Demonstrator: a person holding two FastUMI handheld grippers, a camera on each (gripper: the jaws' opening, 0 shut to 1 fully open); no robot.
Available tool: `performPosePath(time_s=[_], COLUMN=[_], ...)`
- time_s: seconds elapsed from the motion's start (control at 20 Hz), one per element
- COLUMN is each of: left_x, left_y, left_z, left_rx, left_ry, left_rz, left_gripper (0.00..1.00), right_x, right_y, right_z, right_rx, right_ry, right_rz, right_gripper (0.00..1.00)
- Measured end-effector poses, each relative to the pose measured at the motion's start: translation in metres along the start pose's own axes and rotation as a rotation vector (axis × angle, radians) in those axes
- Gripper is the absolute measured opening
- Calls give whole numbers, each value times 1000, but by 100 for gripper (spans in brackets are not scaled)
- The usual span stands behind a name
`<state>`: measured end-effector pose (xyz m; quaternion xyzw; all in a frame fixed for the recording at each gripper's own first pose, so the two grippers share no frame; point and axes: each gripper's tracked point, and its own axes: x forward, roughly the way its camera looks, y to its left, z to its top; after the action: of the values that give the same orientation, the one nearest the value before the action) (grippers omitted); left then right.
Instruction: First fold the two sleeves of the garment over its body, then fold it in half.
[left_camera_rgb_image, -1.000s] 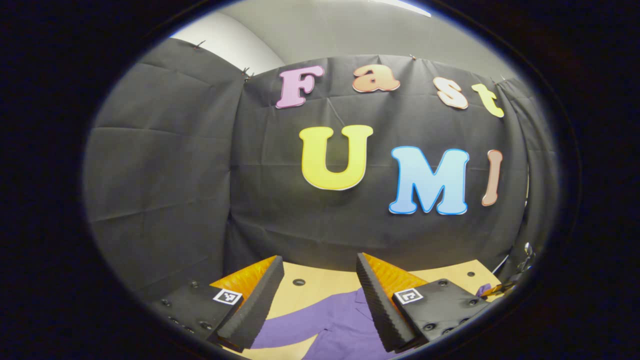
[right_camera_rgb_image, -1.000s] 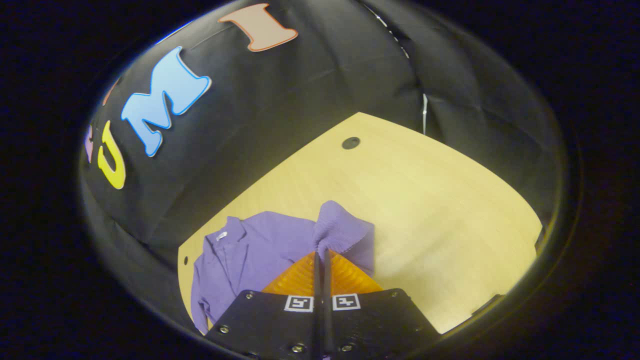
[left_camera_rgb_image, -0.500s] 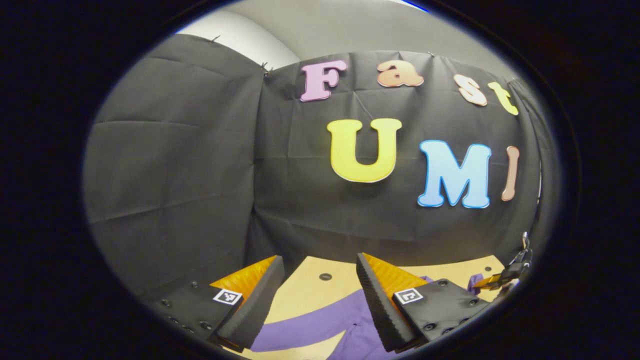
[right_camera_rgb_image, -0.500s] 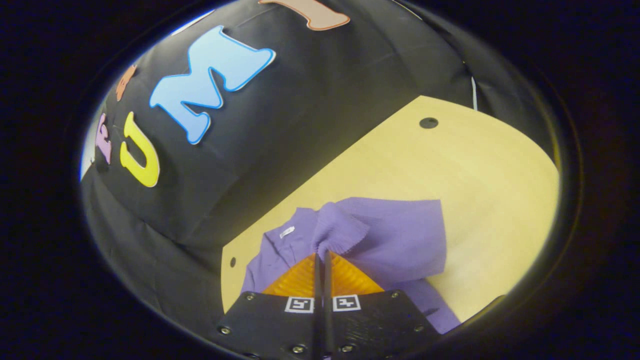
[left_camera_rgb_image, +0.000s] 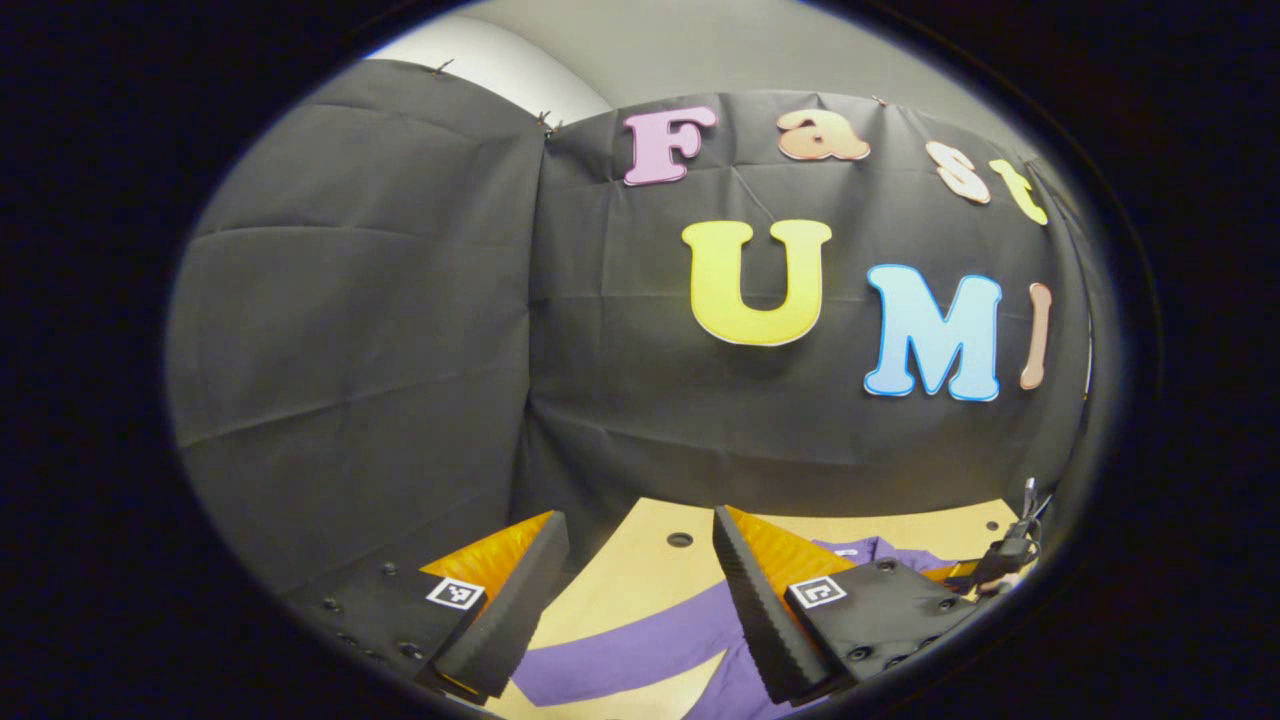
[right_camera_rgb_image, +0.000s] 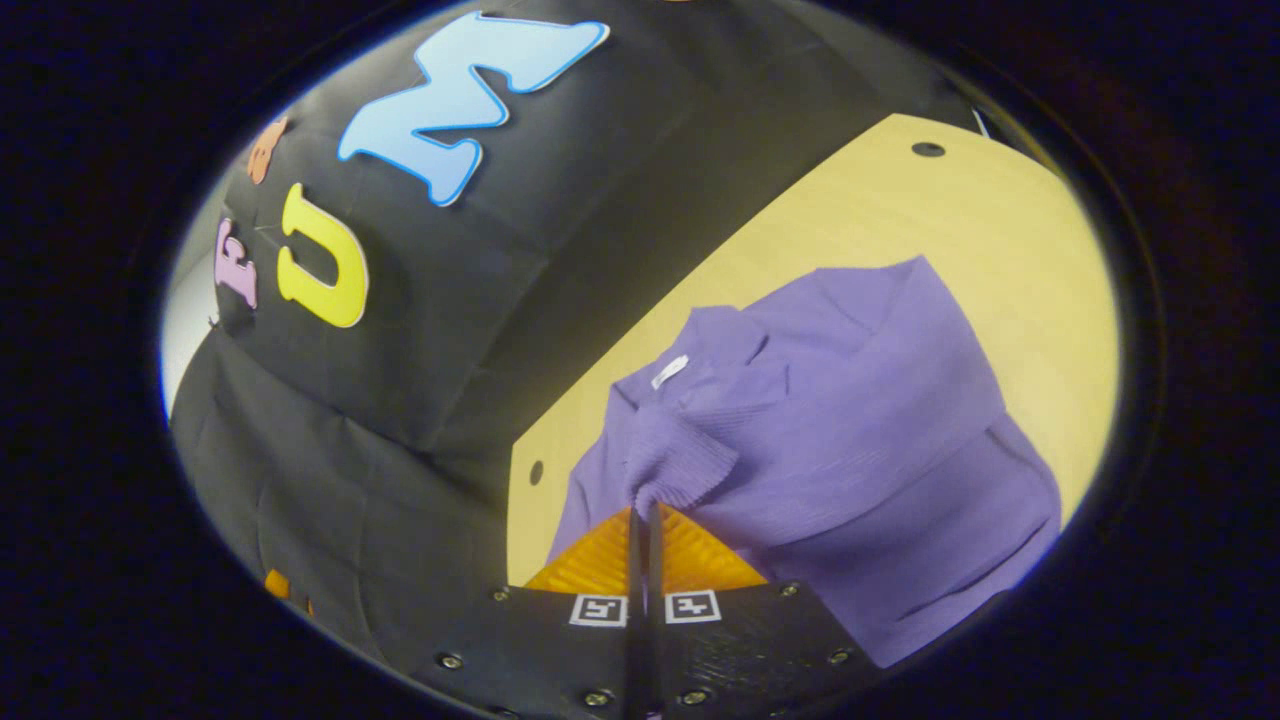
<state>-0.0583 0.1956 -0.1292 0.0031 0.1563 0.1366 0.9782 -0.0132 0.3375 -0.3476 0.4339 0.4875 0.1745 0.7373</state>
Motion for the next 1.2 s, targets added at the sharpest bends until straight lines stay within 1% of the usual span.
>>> performPosePath(time_s=[0.1,0.35,0.4,0.45,0.5,0.55,0.6,0.7,0.8,0.95,1.0,1.1,1.15,1.2], left_x=[4,9,11,12,11,11,12,10,9,8,8,8,9,10], left_y=[3,5,5,5,6,6,6,9,12,18,20,23,24,25], left_z=[-3,-11,-13,-15,-14,-14,-15,-17,-19,-24,-26,-33,-38,-43], left_rx=[6,6,7,9,11,13,13,14,17,13,10,10,12,15], left_ry=[7,23,27,29,30,30,31,35,39,47,51,60,66,72], left_rz=[-4,-17,-20,-21,-23,-24,-24,-23,-19,-11,-9,-4,-3,-2], left_gripper=[92,92,95,95,92,92,92,92,92,92,92,92,92,92], right_x=[9,32,36,42,45,50,53,58,62,60,56,64,63,61], right_y=[8,21,22,24,26,28,31,30,29,32,34,35,34,34], right_z=[-16,-59,-70,-83,-92,-100,-109,-122,-125,-127,-116,-121,-118,-117], right_rx=[16,27,24,14,4,-2,-4,-24,-42,-41,-41,-50,-60,-69], right_ry=[20,107,130,156,174,193,213,233,230,221,211,203,199,196], right_rz=[26,53,52,48,45,46,48,31,15,26,37,32,28,24], right_gripper=[0,0,0,0,0,4,0,0,0,11,22,46,54,54])
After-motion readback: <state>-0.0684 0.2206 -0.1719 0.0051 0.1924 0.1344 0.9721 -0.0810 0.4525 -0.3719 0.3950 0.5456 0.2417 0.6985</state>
